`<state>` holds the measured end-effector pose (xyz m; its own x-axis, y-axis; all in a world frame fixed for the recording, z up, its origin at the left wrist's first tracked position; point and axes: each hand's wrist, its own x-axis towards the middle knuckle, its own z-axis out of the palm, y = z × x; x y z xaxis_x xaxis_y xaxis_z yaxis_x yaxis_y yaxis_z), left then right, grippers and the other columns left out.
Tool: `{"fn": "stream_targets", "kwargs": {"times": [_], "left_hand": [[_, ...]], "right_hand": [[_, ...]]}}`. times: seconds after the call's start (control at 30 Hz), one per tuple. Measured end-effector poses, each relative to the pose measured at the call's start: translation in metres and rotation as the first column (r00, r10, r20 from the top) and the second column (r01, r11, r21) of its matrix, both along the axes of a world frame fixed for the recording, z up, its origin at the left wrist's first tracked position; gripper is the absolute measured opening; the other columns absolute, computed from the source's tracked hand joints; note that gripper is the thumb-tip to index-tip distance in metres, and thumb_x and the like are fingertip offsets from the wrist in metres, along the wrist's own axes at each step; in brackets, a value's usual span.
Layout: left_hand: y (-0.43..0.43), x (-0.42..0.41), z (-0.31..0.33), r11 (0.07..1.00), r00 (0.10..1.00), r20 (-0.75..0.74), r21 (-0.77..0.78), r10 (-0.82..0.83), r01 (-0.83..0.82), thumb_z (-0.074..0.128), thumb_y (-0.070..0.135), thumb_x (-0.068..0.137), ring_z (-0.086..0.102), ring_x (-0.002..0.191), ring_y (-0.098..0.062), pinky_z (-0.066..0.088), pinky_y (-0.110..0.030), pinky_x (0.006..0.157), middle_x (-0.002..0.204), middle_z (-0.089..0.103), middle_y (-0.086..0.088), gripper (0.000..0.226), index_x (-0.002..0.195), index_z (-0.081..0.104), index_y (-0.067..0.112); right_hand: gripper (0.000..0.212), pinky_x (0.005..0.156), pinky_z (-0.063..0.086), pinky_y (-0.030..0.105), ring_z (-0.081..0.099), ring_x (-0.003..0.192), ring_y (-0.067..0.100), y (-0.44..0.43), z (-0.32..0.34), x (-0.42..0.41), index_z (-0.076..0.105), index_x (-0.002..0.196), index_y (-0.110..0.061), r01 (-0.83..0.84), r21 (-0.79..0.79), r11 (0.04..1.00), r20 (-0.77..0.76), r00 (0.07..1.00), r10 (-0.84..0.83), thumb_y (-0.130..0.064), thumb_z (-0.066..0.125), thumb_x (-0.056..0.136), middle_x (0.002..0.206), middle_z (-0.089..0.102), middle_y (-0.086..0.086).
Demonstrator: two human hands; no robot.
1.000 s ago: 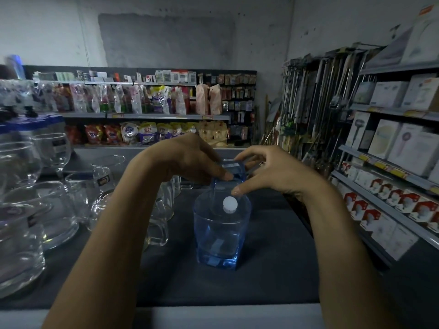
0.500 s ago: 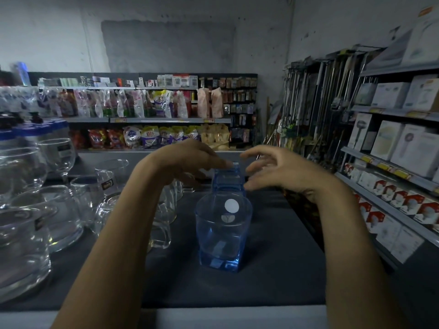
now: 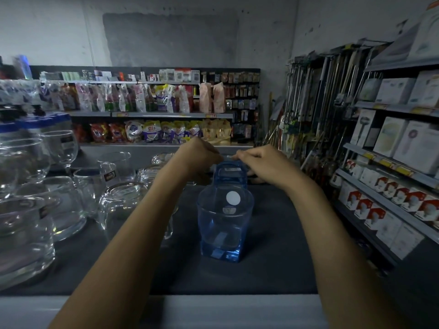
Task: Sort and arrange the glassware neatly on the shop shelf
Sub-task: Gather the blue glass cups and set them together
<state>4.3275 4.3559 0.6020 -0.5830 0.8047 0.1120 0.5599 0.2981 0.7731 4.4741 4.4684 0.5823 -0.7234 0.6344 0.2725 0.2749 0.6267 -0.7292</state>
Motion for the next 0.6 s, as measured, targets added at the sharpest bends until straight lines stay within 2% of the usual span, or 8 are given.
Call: {"fn": "stream_targets", "kwargs": {"times": [0.03,0.07,0.13,0.2,0.3,0.43,0.53,0.6], "left_hand": [[0.0008,0.0016,-0.0011,1.000,1.000,-0.012,0.009,-0.009,0.009,0.067,0.021,0.100,0.071,0.080,-0.024,0.061,-0.030,0.056,0.098,0.069,-0.012,0.019,0.117,0.071,0.014],[0.0023,0.0029,-0.0024,1.000,0.999,-0.044,0.018,-0.019,0.020,0.067,0.021,0.099,0.070,0.083,-0.023,0.063,-0.035,0.065,0.100,0.069,-0.011,0.022,0.118,0.072,0.011],[0.0043,0.0057,-0.0037,0.999,0.995,-0.095,0.041,-0.024,0.028,0.067,0.021,0.098,0.068,0.090,-0.024,0.061,-0.045,0.088,0.099,0.068,-0.008,0.029,0.124,0.072,0.009],[0.0051,0.0073,-0.0036,0.999,0.995,-0.094,0.048,-0.021,0.025,0.068,0.022,0.098,0.066,0.093,-0.023,0.058,-0.047,0.096,0.101,0.067,-0.006,0.031,0.126,0.071,0.009],[0.0060,0.0071,-0.0028,0.999,0.996,-0.086,0.048,-0.021,0.025,0.067,0.020,0.098,0.063,0.092,-0.020,0.057,-0.043,0.096,0.105,0.065,-0.007,0.033,0.128,0.069,0.008],[0.0069,0.0057,-0.0040,0.997,0.999,-0.044,0.067,-0.020,0.023,0.067,0.017,0.098,0.062,0.083,-0.016,0.058,-0.041,0.092,0.105,0.065,-0.007,0.033,0.130,0.068,0.008],[0.0057,0.0044,-0.0046,0.997,1.000,0.016,0.071,-0.022,0.021,0.068,0.018,0.097,0.062,0.085,-0.015,0.058,-0.037,0.084,0.106,0.067,-0.006,0.033,0.129,0.068,0.011],[0.0050,0.0055,-0.0058,0.997,0.999,0.031,0.069,-0.029,0.027,0.067,0.019,0.098,0.063,0.091,-0.018,0.057,-0.037,0.086,0.111,0.066,-0.008,0.035,0.132,0.066,0.011]], "right_hand": [[0.032,0.093,0.058,0.053,0.072,0.099,0.034,0.0008,-0.0008,-0.0007,0.079,0.104,-0.029,0.009,-0.023,1.000,-0.020,1.000,-0.009,-0.047,0.053,0.103,0.109,0.074,0.021],[0.032,0.089,0.059,0.057,0.073,0.097,0.037,0.0016,-0.0012,-0.0005,0.080,0.099,-0.029,0.020,-0.045,0.999,-0.038,0.999,-0.022,-0.046,0.053,0.103,0.106,0.073,0.025],[0.031,0.085,0.060,0.056,0.073,0.094,0.038,0.0046,-0.0012,0.0002,0.079,0.096,-0.026,0.048,-0.067,0.997,-0.063,0.997,-0.052,-0.042,0.054,0.103,0.103,0.073,0.026],[0.034,0.085,0.061,0.054,0.075,0.092,0.035,0.0057,-0.0017,0.0008,0.079,0.096,-0.017,0.072,-0.082,0.994,-0.067,0.995,-0.078,-0.040,0.055,0.103,0.100,0.075,0.025],[0.049,0.086,0.059,0.058,0.073,0.093,0.040,0.0064,-0.0040,-0.0008,0.073,0.105,0.002,0.083,-0.070,0.994,-0.071,0.994,-0.088,-0.044,0.057,0.101,0.103,0.072,0.029],[0.053,0.088,0.057,0.061,0.071,0.096,0.043,0.0045,-0.0044,-0.0011,0.070,0.108,0.004,0.079,-0.042,0.996,-0.066,0.994,-0.082,-0.047,0.057,0.099,0.108,0.069,0.031],[0.056,0.088,0.057,0.062,0.070,0.097,0.044,0.0023,-0.0037,0.0001,0.069,0.108,0.004,0.082,-0.045,0.996,-0.064,0.994,-0.084,-0.049,0.057,0.097,0.108,0.068,0.031],[0.060,0.088,0.056,0.063,0.069,0.097,0.045,0.0007,-0.0040,0.0008,0.067,0.110,0.004,0.081,-0.047,0.996,-0.056,0.995,-0.084,-0.053,0.056,0.095,0.109,0.067,0.032]]}}
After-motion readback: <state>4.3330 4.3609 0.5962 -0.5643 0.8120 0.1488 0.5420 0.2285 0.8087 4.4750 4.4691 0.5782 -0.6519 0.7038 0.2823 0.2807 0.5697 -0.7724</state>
